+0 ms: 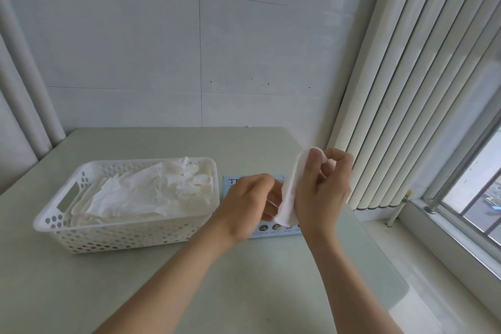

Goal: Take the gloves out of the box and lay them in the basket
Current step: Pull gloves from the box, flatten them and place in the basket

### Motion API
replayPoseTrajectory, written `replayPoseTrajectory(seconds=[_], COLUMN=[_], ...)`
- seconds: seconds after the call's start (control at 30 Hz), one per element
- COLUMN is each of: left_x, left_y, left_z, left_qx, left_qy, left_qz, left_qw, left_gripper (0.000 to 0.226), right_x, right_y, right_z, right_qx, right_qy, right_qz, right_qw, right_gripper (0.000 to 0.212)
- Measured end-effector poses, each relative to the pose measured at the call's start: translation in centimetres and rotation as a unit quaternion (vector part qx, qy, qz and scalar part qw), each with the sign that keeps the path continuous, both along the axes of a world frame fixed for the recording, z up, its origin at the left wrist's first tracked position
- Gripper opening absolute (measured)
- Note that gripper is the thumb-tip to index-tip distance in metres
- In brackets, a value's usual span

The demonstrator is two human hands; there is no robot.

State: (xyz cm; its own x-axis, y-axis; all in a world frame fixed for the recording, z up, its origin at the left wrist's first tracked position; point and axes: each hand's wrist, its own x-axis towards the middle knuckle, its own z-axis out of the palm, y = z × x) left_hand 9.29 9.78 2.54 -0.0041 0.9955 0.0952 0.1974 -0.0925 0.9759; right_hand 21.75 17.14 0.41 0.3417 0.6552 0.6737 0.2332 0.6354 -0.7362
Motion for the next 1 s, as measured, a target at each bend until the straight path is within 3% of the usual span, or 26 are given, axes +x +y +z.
replayPoseTrajectory(seconds=[0.07, 0.1, 0.23, 0.37, 0.6, 0.73, 0.93, 1.0], left_x=[-0.1, -0.1, -0.8, -1.5, -3.1, -4.2, -5.2, -5.1], left_y=[-0.4, -0.4, 0.0, 0.1, 0.9, 0.8, 0.8, 0.7], left_z=[0.9, 0.9, 0.3, 0.4, 0.4, 0.9, 1.4, 1.7], left_qx=[-0.027, -0.027, -0.005, 0.024, 0.06, 0.082, 0.092, 0.108], left_qy=[-0.014, 0.001, 0.024, 0.067, 0.055, 0.05, 0.03, 0.04], left_qz=[-0.037, -0.049, -0.009, 0.046, 0.175, 0.212, 0.212, 0.21], left_qw=[0.999, 0.998, 1.0, 0.996, 0.981, 0.972, 0.972, 0.971], left_gripper=[0.068, 0.069, 0.023, 0.005, 0.026, 0.052, 0.047, 0.047], right_x=[-0.1, -0.2, -0.5, -0.6, -0.8, -1.1, -1.0, -0.9], right_y=[0.2, 0.2, -0.3, -0.8, -1.1, -1.0, -1.1, -1.2], right_z=[-0.2, -0.2, 0.0, 0.5, 0.4, 0.0, 0.6, 0.3], right_qx=[-0.036, -0.048, -0.078, -0.101, -0.102, -0.105, -0.177, -0.208], right_qy=[0.022, 0.033, 0.063, 0.079, 0.067, 0.045, 0.1, 0.076], right_qz=[0.014, 0.025, 0.076, 0.091, 0.135, 0.169, 0.279, 0.312], right_qw=[0.999, 0.998, 0.992, 0.988, 0.983, 0.979, 0.939, 0.924], right_gripper=[0.018, 0.018, 0.017, 0.017, 0.013, 0.016, 0.021, 0.021])
